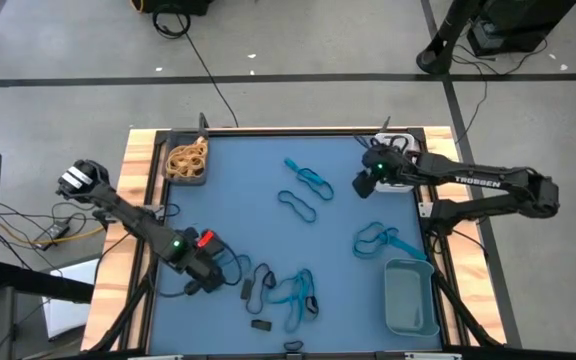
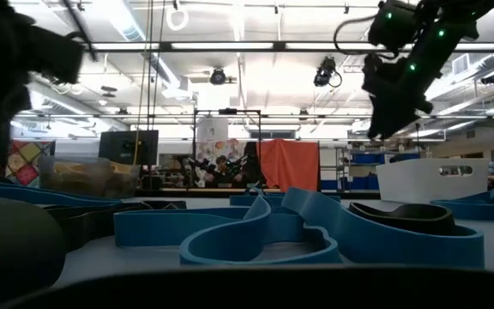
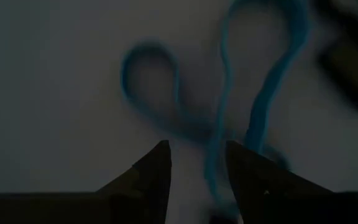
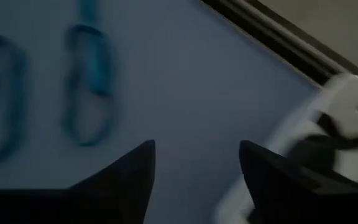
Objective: Sort rubber bands into baskets
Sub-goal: Put the black rubber band into the white bin
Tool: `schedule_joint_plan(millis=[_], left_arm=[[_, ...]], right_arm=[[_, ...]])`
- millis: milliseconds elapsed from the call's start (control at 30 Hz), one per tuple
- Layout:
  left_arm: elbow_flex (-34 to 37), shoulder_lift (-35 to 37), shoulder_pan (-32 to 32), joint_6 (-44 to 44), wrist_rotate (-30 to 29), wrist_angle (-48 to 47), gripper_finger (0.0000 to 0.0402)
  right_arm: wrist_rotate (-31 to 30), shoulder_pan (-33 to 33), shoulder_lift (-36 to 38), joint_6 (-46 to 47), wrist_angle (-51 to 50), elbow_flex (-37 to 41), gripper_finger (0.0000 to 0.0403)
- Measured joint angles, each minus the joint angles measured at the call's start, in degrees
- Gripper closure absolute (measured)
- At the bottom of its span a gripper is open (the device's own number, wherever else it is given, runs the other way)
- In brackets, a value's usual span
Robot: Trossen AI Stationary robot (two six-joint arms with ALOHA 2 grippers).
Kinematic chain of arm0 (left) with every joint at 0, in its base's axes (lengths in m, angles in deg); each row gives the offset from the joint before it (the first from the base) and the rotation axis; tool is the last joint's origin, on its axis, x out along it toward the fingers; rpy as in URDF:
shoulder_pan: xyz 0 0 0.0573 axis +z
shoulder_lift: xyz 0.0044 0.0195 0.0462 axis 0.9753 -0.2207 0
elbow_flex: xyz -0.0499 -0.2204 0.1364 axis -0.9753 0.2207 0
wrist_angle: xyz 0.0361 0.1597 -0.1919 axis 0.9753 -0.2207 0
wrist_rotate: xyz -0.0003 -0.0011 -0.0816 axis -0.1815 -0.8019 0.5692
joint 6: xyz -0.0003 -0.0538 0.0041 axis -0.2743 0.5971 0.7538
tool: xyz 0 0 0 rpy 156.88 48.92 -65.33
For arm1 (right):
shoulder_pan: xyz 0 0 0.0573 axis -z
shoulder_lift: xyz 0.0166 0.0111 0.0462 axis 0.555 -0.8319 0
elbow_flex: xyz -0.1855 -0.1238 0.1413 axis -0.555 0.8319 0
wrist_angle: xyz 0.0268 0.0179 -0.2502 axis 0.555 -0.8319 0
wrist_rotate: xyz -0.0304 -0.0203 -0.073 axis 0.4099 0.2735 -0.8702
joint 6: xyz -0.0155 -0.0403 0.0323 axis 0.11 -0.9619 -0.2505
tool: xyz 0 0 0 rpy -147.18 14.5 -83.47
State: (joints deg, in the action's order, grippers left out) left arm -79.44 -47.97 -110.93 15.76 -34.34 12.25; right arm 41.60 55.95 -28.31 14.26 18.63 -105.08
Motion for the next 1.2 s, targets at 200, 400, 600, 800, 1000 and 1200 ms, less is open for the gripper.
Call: schedule_joint_plan(millis=[200,400,600,800,1000,1200], left_arm=[[0.02,-0.04,-3.45,6.22,3.98,-4.57,0.0245],[0.84,-0.04,-8.74,9.52,11.08,0.46,0.0245],[5.63,-0.04,-12.62,12.92,11.98,8.20,0.0245],[10.77,-0.03,-13.30,16.14,12.81,10.72,0.0246],[11.39,-0.02,-13.28,15.35,13.02,11.31,0.0292],[11.33,0.02,-13.26,15.37,12.02,11.95,0.0388]], right_arm=[[1.08,-8.22,-0.09,2.39,3.91,0.00,0.0179],[1.07,-15.47,-0.09,5.98,3.74,0.00,0.0196],[-1.71,-20.92,-0.09,9.32,3.78,0.00,0.0205],[-2.20,-24.21,-0.11,10.91,3.85,0.00,0.0212],[-3.65,-26.06,-0.11,12.34,4.63,0.00,0.0232],[-6.44,-29.02,-0.33,12.54,8.26,0.00,0.0265]])
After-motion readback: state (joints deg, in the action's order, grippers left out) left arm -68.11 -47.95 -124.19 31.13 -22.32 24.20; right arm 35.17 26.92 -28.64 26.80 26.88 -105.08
